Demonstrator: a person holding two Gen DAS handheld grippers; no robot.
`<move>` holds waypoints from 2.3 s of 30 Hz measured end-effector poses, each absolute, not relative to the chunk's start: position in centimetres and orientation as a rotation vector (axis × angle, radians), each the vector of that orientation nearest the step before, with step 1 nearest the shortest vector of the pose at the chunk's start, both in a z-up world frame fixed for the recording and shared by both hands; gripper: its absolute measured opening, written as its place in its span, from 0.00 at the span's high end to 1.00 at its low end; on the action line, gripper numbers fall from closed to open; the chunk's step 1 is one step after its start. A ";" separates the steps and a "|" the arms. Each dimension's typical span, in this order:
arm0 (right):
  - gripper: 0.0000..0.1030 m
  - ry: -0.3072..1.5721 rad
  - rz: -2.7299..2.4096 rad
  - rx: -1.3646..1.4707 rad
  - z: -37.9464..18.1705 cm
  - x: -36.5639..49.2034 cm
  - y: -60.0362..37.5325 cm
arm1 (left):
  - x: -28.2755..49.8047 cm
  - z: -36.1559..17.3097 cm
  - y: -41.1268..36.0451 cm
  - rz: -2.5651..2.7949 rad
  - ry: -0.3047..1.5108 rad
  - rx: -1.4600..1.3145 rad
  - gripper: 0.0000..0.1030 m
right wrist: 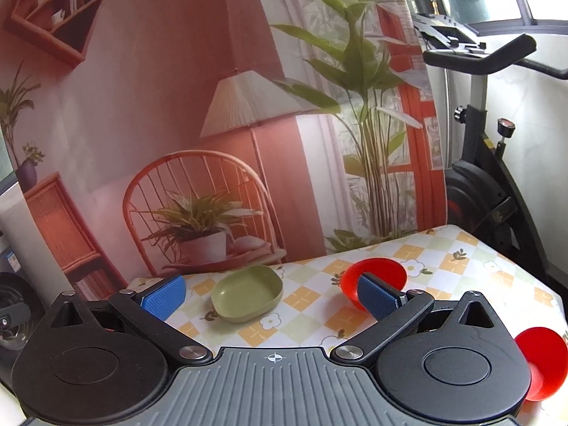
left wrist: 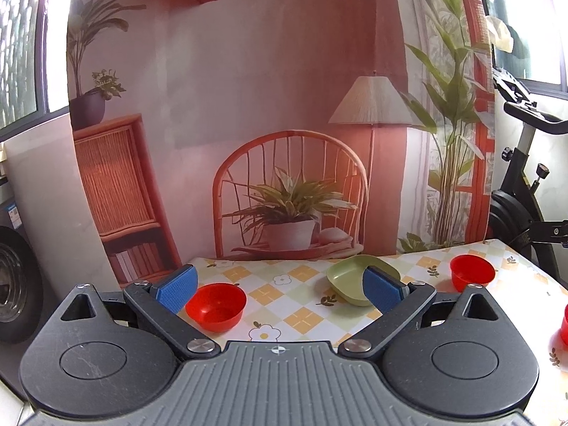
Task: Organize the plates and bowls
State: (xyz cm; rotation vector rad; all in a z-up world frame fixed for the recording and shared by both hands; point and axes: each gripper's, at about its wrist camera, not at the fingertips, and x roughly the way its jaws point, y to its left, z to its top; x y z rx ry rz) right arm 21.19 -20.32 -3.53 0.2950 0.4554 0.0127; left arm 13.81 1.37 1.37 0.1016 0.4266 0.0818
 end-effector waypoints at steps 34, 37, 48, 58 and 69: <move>0.68 0.711 0.312 0.024 -18.4 26.2 -8.6 | 18.8 -17.1 3.5 0.032 0.952 -0.153 0.52; 0.73 0.741 0.338 0.008 -19.2 26.2 -7.8 | 18.7 -17.6 3.4 0.028 0.973 -0.149 0.61; 0.81 0.805 0.375 -0.048 -21.2 26.3 -5.6 | 18.8 -18.9 4.4 0.051 1.010 -0.215 0.85; 0.90 0.825 0.352 -0.013 -21.8 26.6 -6.6 | 18.7 -19.5 4.6 0.058 1.018 -0.228 0.85; 0.96 0.805 0.361 0.007 -21.7 25.9 -6.6 | 18.5 -19.5 4.3 0.065 1.006 -0.210 0.91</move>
